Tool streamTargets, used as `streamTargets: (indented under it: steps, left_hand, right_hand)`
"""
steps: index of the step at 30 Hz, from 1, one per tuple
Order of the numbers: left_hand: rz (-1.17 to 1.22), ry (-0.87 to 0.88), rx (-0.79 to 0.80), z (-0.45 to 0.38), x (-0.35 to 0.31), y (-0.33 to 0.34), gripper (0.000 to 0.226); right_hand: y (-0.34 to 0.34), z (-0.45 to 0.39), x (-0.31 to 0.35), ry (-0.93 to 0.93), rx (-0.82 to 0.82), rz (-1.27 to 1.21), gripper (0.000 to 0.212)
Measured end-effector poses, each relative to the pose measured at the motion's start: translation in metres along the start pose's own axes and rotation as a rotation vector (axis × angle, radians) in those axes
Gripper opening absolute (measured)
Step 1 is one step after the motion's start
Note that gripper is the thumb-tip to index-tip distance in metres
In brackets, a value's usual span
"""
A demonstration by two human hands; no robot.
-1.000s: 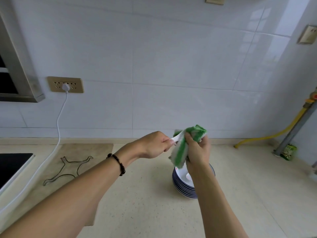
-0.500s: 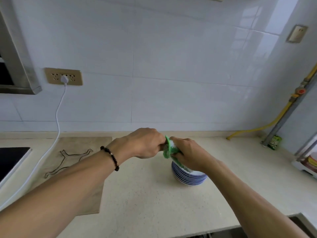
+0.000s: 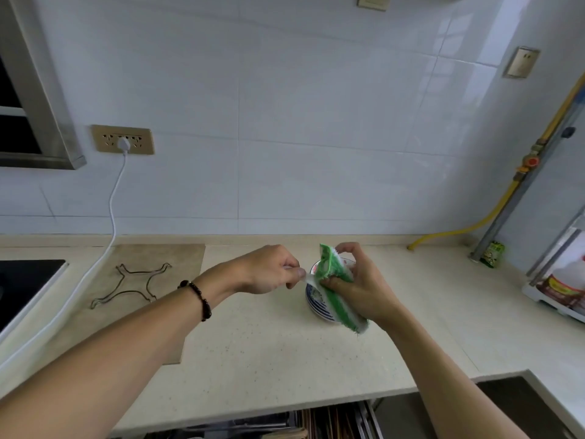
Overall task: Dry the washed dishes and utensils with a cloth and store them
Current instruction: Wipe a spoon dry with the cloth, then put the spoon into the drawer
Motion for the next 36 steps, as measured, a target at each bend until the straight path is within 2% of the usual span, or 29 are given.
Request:
streamTargets:
  steps: [2,4,6,7,9,10,11,13,15,18,20,22,24,26,27,29,31,34,36]
  left_hand:
    - [-0.075,-0.026,0.018,0.013,-0.008,0.008,0.040]
    - [-0.175,-0.044,0.016,0.026,-0.016,0.016,0.041]
    - [-0.215,-0.050,-0.013,0.039,-0.021,0.022,0.041]
    - [-0.213,-0.052,-0.030,0.047,-0.022,0.024,0.040]
    - [-0.212,-0.052,-0.059,0.062,-0.022,0.026,0.038]
    - [-0.213,-0.058,-0.068,0.068,-0.022,0.027,0.037]
    - [-0.200,-0.066,-0.079,0.074,-0.020,0.027,0.037]
    - [-0.077,-0.084,-0.110,0.082,-0.011,0.024,0.039]
    - [0.151,-0.105,-0.134,0.088,0.000,0.027,0.040]
    - [0.407,-0.142,-0.203,0.096,0.011,0.041,0.040]
    - [0.482,-0.159,-0.253,0.102,0.015,0.051,0.041]
    - [0.463,-0.170,-0.290,0.111,0.022,0.050,0.043]
    - [0.430,-0.172,-0.316,0.120,0.033,0.040,0.045]
    - [0.382,-0.164,-0.333,0.137,0.048,0.026,0.045]
    - [0.359,-0.160,-0.335,0.145,0.057,0.019,0.045]
    - [0.317,-0.152,-0.326,0.161,0.076,0.008,0.044]
    - [0.282,-0.140,-0.336,0.179,0.097,-0.001,0.047]
    - [0.217,-0.138,-0.337,0.198,0.121,-0.009,0.045]
    - [0.196,-0.150,-0.341,0.211,0.139,-0.015,0.043]
  right_hand:
    - [0.002,0.010,0.015,-0.176,0.049,0.400,0.028]
    - [0.015,0.025,0.041,-0.474,0.076,0.792,0.027]
    - [0.027,0.037,0.043,-0.594,0.120,0.850,0.030]
    - [0.034,0.043,0.042,-0.569,0.195,0.810,0.028]
    - [0.037,0.052,0.035,-0.460,0.271,0.681,0.012]
    - [0.035,0.053,0.029,-0.373,0.275,0.588,0.013]
    - [0.031,0.056,0.030,-0.303,0.232,0.497,0.024]
    - [0.023,0.057,0.031,-0.196,0.110,0.326,0.029]
    - [0.014,0.059,0.036,-0.125,-0.072,0.118,0.017]
    - [0.015,0.071,0.024,0.052,-0.484,-0.226,0.008]
    - [0.040,0.082,0.007,0.241,-0.723,-0.575,0.007]
    - [0.080,0.083,0.009,0.353,-0.828,-0.912,0.005]
    - [0.103,0.080,0.017,0.346,-0.883,-1.046,0.008]
    - [0.122,0.076,0.029,0.294,-0.849,-1.074,0.011]
    - [0.127,0.076,0.033,0.264,-0.820,-0.963,0.011]
    - [0.129,0.080,0.048,0.160,-0.725,-0.416,0.009]
    - [0.139,0.077,0.067,0.042,-0.580,0.070,0.019]
    - [0.160,0.072,0.084,-0.041,-0.325,0.350,0.016]
    - [0.177,0.075,0.091,-0.067,-0.198,0.360,0.017]
Point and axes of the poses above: each hand's wrist, its own z-axis away from the middle knuckle, its own y-axis out of the palm, x = y × z, the point moved 8 cm from there along -z, towards the middle knuckle, and after that the axes turned 9 degrees about -y, right-handed, at the moved point
